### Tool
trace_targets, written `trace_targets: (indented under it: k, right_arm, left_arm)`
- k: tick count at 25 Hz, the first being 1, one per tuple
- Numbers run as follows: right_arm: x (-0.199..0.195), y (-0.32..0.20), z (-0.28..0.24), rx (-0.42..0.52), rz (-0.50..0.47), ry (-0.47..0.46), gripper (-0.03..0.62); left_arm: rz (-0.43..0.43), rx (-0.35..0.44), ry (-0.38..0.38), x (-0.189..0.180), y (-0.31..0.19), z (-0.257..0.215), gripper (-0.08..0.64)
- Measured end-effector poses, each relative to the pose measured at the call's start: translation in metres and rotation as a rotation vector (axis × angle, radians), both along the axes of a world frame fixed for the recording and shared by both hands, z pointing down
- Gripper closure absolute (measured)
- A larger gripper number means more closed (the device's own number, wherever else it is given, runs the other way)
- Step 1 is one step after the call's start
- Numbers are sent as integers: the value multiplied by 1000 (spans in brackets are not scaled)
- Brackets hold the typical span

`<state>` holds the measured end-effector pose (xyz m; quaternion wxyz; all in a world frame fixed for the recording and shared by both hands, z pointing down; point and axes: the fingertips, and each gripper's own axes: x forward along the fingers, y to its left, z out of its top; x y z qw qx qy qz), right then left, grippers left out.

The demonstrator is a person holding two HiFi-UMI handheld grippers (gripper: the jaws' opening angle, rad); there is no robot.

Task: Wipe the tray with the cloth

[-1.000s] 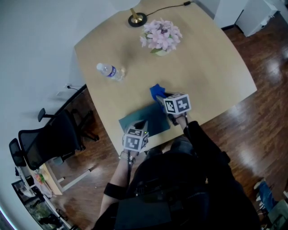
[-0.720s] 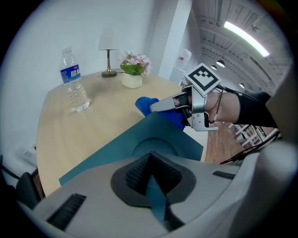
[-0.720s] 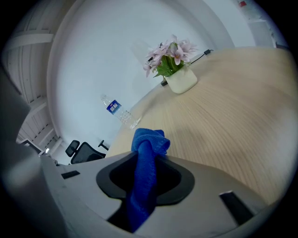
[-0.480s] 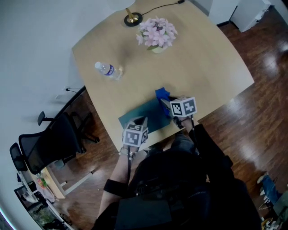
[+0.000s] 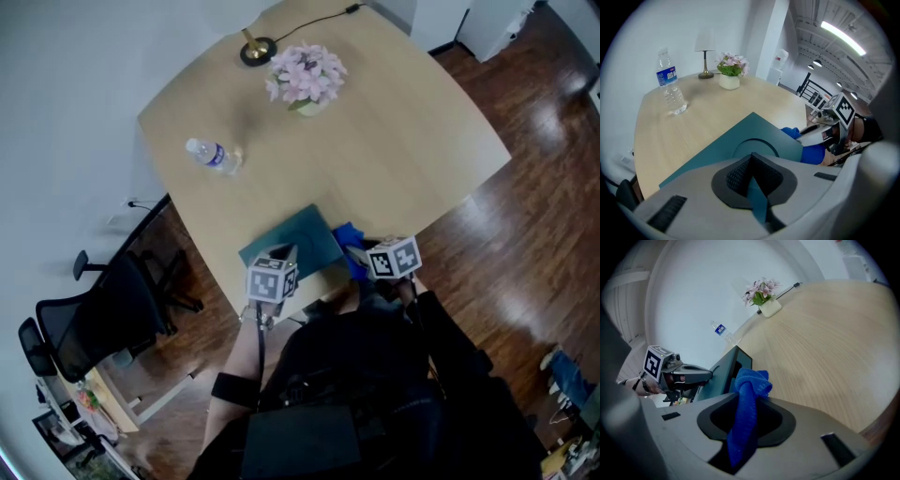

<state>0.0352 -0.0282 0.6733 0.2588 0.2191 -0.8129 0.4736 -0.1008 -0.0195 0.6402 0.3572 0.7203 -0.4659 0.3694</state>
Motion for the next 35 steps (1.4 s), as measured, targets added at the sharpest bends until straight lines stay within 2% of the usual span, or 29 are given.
trace_targets:
  k: [4,7,11,16,20,24,29,35]
  right_arm:
    - [8,10,0,-1,-63,35,489]
    - [14,7,-6,40,-124,58,489]
    - [5,-36,-20,106,-95,37,489]
    - [-36,-101,-20,164,-70,35,489]
    - [-68,-140,-17,116,0,-12,488]
    - [-88,-138,-10,47,-13,-59,489]
    - [-77,-125,-7,-32,8,-115,488]
    - [-53,-88,-5,-45,-32,-92,489]
  left_arm:
    - [7,13,-6,2,-1,-2,560]
    - [0,9,-1,3,-1,-2,560]
    - [-10,8,2,4,-1,-2,560]
    - [-25,10,-3,4,0,1,560]
    - [-49,0,6,4,-1,-3,560]
    - [-58,2,2,3,0,-2,560]
    - [-38,7,8,3,-1,0,560]
    - [-25,3,11,2,-1,1,560]
